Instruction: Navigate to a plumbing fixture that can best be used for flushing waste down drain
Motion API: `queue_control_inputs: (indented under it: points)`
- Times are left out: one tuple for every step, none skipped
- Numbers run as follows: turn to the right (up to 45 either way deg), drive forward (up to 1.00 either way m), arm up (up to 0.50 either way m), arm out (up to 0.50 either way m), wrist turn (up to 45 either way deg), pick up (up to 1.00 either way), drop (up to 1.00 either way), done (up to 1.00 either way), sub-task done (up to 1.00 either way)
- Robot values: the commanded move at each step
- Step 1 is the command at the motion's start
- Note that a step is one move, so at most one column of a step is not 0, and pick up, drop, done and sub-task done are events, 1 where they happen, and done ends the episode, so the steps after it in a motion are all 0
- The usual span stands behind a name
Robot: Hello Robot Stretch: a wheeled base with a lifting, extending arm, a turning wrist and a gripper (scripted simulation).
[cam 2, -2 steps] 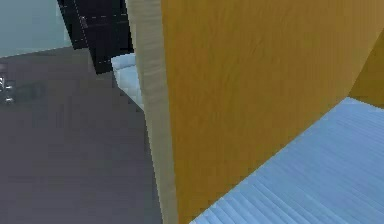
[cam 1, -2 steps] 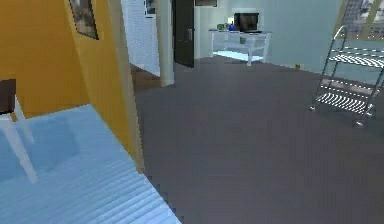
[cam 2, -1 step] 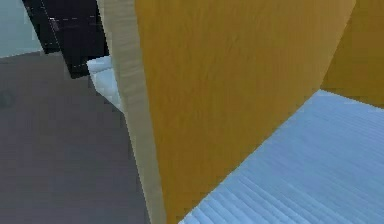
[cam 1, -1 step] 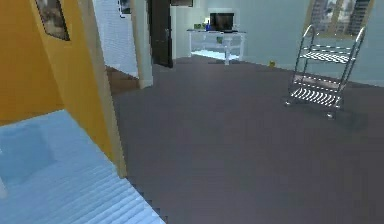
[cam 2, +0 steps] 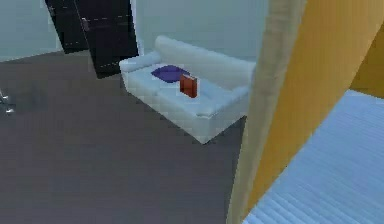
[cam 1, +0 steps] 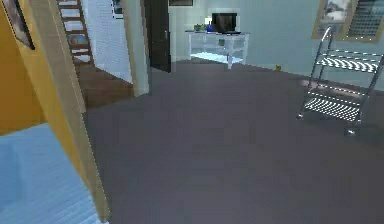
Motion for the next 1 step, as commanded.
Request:
queue_control_inputs:
  points:
    - [18.0,0.00,0.00,0.00,0.0,0.00,0.00,0.00,0.00]
